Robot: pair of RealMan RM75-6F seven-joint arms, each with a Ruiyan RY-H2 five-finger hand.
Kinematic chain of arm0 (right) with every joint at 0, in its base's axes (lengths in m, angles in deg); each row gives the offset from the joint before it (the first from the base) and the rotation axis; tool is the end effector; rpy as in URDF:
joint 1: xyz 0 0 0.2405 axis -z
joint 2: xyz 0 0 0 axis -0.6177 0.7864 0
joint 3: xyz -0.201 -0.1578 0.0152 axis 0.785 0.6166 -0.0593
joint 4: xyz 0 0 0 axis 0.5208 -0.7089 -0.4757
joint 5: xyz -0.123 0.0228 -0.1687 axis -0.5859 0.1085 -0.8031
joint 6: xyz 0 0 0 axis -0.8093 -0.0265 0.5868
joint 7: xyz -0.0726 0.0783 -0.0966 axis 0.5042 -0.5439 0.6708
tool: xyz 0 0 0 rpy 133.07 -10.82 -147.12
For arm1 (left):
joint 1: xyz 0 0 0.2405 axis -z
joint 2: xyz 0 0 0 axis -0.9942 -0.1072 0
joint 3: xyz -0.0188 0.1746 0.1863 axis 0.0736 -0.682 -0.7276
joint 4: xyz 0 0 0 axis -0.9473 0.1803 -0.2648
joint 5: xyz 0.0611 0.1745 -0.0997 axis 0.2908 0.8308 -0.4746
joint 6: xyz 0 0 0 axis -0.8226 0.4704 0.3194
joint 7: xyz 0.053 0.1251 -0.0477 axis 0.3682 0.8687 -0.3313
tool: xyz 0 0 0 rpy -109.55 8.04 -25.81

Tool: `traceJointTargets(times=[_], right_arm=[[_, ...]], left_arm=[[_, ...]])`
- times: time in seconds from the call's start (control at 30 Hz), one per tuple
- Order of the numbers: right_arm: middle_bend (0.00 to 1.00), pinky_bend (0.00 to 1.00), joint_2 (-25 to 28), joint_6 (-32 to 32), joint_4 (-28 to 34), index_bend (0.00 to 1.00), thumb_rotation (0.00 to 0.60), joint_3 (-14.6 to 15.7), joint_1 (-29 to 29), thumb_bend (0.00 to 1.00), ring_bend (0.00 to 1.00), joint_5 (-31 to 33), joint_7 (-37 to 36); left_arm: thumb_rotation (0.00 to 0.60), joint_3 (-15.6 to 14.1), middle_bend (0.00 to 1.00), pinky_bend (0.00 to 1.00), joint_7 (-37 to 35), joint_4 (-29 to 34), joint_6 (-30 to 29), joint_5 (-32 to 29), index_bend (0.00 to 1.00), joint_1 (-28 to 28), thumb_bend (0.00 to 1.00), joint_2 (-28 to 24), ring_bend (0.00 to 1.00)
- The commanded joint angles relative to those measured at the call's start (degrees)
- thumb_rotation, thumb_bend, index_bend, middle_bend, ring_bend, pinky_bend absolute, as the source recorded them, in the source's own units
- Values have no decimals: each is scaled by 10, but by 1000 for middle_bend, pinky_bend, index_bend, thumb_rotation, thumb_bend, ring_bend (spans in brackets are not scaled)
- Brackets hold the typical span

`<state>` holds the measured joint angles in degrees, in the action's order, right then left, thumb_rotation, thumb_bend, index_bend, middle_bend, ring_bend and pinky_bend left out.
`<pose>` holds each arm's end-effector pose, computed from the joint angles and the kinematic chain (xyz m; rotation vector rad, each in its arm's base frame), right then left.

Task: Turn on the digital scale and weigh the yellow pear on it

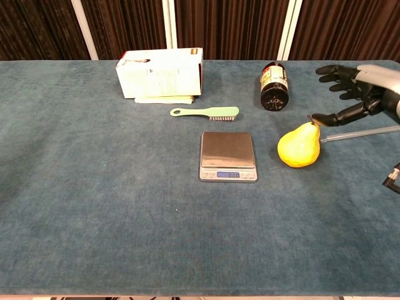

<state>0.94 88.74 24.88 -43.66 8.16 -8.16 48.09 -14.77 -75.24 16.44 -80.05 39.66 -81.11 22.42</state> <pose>-0.1927 -0.3130 0.0190 1.2576 -1.5980 1.2136 -0.3132 0.1843 0.1759 -1.1579 -0.8708 -0.9187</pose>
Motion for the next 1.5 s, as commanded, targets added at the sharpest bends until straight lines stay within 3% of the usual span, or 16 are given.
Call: traceJointTargets(times=[0.03, 0.37, 0.73, 1.07, 1.23, 1.4, 1.5], right_arm=[[46, 22, -19, -4, -20, 0, 600, 7, 3, 397, 25, -5, -10], [46, 27, -69, -16, -73, 0, 600, 17, 1, 396, 25, -2, -17], [46, 134, -101, -19, -108, 0, 600, 7, -7, 396, 81, 17, 8], [57, 212, -122, -27, -126, 0, 600, 2, -14, 397, 200, 28, 23], [118, 288, -129, -32, -133, 0, 600, 2, -18, 396, 278, 29, 32], [195, 384, -135, -32, -137, 0, 600, -2, -19, 409, 432, 32, 36], [201, 399, -139, -22, -136, 0, 600, -8, -18, 452, 452, 29, 36]], left_arm=[[600, 0, 22, 28, 0, 0, 0, -1, 24, 0, 94, 0, 0], [600, 0, 22, 28, 1, 1, 3, -3, 25, 1, 94, -1, 0], [600, 0, 22, 28, 3, 3, 7, -5, 25, 2, 96, -2, 0], [600, 0, 22, 28, 4, 4, 9, -7, 25, 2, 97, -3, 0], [600, 0, 22, 28, 3, 5, 10, -7, 26, 2, 98, -4, 0], [600, 1, 22, 28, 1, 5, 9, -8, 26, 2, 99, -5, 0], [600, 0, 22, 28, 2, 5, 10, -8, 26, 2, 99, -5, 0]])
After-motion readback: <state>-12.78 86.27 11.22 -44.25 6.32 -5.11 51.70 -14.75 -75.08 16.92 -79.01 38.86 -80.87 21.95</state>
